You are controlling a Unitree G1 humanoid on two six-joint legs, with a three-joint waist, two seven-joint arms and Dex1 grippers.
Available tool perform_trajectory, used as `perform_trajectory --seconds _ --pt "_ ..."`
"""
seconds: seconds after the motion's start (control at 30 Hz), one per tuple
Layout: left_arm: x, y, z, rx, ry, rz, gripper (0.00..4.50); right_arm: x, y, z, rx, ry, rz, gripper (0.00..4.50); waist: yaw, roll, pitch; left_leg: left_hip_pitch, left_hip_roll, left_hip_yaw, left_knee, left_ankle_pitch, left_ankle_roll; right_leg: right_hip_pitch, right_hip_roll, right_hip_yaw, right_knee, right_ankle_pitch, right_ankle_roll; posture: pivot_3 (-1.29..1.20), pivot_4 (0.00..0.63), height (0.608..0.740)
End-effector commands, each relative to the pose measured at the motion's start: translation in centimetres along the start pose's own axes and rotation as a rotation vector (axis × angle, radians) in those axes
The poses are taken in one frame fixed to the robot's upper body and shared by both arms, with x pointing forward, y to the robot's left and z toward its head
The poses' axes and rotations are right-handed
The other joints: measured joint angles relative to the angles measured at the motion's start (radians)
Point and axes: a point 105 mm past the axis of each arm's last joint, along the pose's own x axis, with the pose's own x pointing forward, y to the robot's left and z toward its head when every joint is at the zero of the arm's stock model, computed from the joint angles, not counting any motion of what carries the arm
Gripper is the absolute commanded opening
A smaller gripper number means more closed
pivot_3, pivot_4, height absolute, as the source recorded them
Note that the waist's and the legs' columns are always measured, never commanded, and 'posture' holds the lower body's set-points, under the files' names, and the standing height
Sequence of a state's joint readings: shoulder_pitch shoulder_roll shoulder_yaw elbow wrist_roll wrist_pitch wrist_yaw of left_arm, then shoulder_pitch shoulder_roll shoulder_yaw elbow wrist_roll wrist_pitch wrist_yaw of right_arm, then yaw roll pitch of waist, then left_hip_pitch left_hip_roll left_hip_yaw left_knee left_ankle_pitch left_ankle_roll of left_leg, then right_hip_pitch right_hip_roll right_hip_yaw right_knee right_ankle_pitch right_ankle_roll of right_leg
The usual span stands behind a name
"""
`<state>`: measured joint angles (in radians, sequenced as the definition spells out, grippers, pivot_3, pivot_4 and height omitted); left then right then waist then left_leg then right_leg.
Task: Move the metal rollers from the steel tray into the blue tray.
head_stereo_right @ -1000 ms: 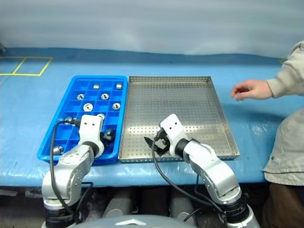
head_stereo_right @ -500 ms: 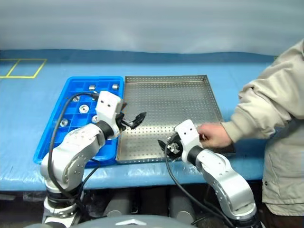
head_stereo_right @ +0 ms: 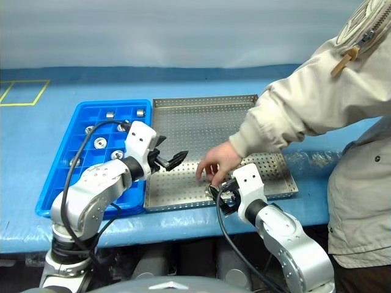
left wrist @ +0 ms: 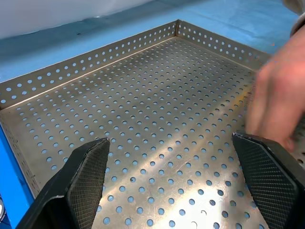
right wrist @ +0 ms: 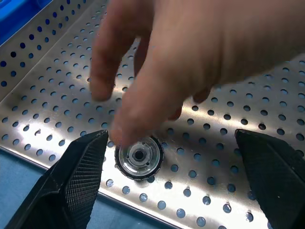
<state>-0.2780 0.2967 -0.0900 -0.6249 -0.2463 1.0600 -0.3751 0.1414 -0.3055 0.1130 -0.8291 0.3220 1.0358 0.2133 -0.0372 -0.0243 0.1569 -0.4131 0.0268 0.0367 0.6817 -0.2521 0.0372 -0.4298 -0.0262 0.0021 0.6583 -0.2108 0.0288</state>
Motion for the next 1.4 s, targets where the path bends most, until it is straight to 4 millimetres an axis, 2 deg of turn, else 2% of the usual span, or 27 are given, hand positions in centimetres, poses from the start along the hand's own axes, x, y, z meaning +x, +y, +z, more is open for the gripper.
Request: perform_trajectory --seconds 0.03,0.23,0.67,0.8,1.0,1.17,1.27,1.4 --pt "-0.3 0.1 0.5 0.021 -0.031 -0.002 4.46 0.2 0.5 0.4 -0.003 -0.011 0.015 4.5 0.0 0.0 0.0 0.0 0.0 0.0 0.0 0.0 0.0 0.0 0.0 0.0 0.0 0.0 0.0 -0.09 0.15 0.74" --pt "-0.8 0.9 0.1 0.023 -0.025 0.034 4.46 0.5 0.8 0.3 -0.009 0.004 0.039 4.5 0.002 0.0 0.0 0.0 0.0 0.0 0.0 0.0 0.0 0.0 0.0 0.0 0.0 0.0 0.0 -0.07 0.15 0.74" --pt "-0.9 1.2 -0.1 0.024 -0.061 0.081 4.46 1.1 0.2 0.5 -0.029 0.015 0.02 4.5 0.004 0.0 0.0 0.0 0.0 0.0 0.0 0.0 0.0 0.0 0.0 0.0 0.0 0.0 0.0 -0.05 0.15 0.74" --pt "-0.9 1.1 -0.3 -0.005 -0.105 0.099 4.46 2.7 -1.6 0.8 0.004 0.013 -0.093 4.5 0.005 0.0 0.0 0.0 0.0 0.0 0.0 0.0 0.0 0.0 -0.001 0.0 0.0 0.0 0.0 -0.03 0.15 0.74" --pt "-1.1 0.6 -0.7 -0.052 -0.167 0.12 4.46 4.9 -3.8 2.7 0.041 -0.05 -0.201 4.5 0.016 0.0 0.0 -0.001 0.0 0.001 -0.001 0.0 0.0 -0.001 0.0 0.001 -0.001 0.0 0.0 0.0 0.15 0.74" --pt "-1.4 0.1 -1.3 -0.128 -0.216 0.148 4.46 6.8 -4.8 4.9 0.034 -0.12 -0.233 4.5 0.021 0.001 0.001 0.0 0.0 0.001 -0.001 0.0 0.0 0.0 0.0 0.001 -0.001 0.001 0.001 0.03 0.15 0.74" --pt "-1.5 -0.8 -2.3 -0.084 -0.18 0.13 4.46 8.2 -5.1 6.2 0.046 -0.155 -0.238 4.5 0.026 0.001 0.001 0.0 0.0 0.001 -0.001 0.0 0.0 0.0 0.0 0.001 0.0 0.001 0.001 0.04 0.15 0.74" --pt "-1.7 -2.3 -3.3 -0.023 -0.122 0.041 4.46 9.7 -5.0 6.9 0.049 -0.174 -0.228 4.5 0.028 0.001 0.001 0.0 0.0 0.001 -0.001 0.0 0.0 0.0 0.0 0.0 0.0 0.001 0.0 0.06 0.15 0.74"
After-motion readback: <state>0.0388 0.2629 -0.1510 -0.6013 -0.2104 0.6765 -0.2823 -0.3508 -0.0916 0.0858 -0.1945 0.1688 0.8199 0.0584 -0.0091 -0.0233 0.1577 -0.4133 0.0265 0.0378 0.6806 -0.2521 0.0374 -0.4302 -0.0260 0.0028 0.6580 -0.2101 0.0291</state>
